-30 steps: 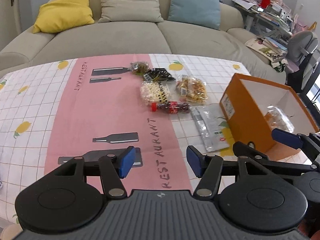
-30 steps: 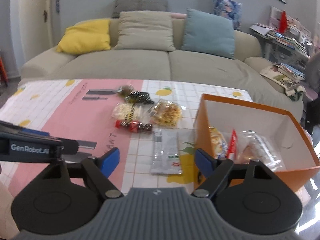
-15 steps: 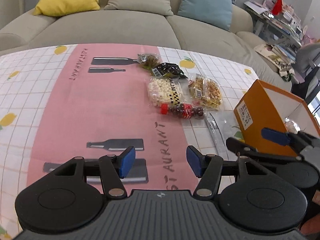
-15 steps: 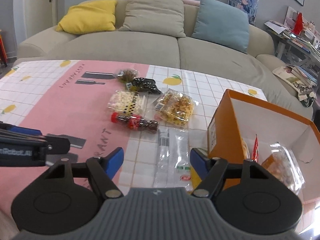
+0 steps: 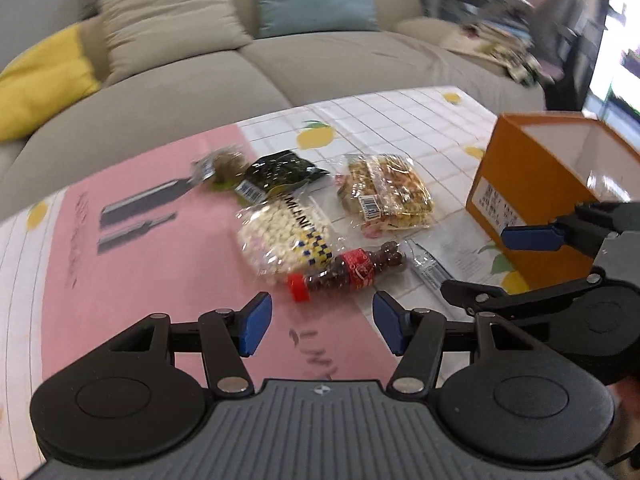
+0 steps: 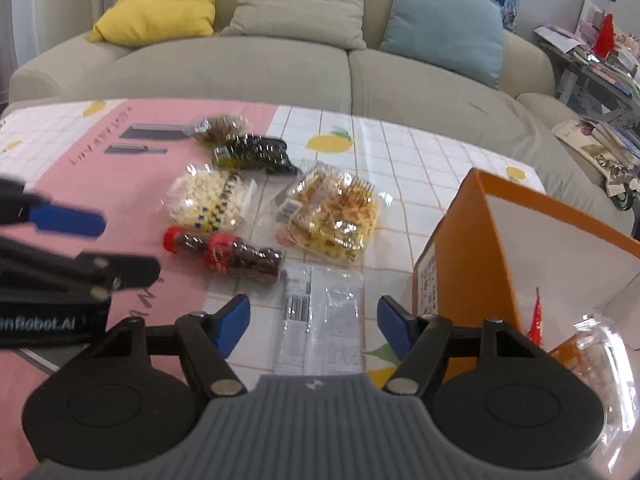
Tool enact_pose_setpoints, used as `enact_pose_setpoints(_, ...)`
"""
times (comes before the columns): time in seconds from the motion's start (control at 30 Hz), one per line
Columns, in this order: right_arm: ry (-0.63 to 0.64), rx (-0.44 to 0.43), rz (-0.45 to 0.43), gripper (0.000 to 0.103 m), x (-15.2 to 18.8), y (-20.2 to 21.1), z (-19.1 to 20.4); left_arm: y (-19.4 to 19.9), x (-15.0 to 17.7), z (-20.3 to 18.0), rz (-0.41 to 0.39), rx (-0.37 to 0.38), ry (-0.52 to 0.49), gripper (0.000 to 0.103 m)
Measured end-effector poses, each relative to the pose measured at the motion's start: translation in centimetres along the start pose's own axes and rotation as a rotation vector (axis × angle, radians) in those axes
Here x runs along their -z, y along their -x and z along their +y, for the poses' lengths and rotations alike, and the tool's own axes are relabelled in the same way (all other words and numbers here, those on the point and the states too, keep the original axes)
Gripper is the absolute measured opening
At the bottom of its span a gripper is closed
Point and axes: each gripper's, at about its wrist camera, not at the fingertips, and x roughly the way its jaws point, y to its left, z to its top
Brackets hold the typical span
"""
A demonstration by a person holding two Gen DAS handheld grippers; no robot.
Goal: Organize snacks
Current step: 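Grasp the small cola bottle with the left gripper while the right grasps the white wrapped bar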
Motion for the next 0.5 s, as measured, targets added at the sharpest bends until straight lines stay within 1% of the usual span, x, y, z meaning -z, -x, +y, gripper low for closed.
enact_pose_setpoints(0.13, 0.001, 0.001, 0.025, 0.063, 0.6, -1.1, 0.0, -1.9, -0.4, -0.1, 0.002, 0.019, -0.113, 0.069)
enact_pose_setpoints(0.3, -0.032, 0.013, 0.05, 0.064, 1.2, -2.0, 0.2, -3.5, -0.7, -0.5, 0.013, 0.036, -0.21, 0.069)
enact_pose_setpoints(0.43, -0.071, -0.012, 0.086, 0.065, 1.8, -2.7, 0.0, -4.8, -0.9, -0.4, 0.04, 0.062, -0.211, 0.069)
enact_pose_setpoints(0.47, -0.071, -0.012, 0.075, 0.065, 1.9, -2.6, 0.0, -4.9, -0.8, -0.4, 0.042, 0.062, -0.205, 0.067)
enact_pose_setpoints(0.5, -0.071, -0.012, 0.075, 0.066, 1.9, -2.6, 0.0, -5.1, -0.8, -0.4, 0.054, 0.065, -0.195, 0.06)
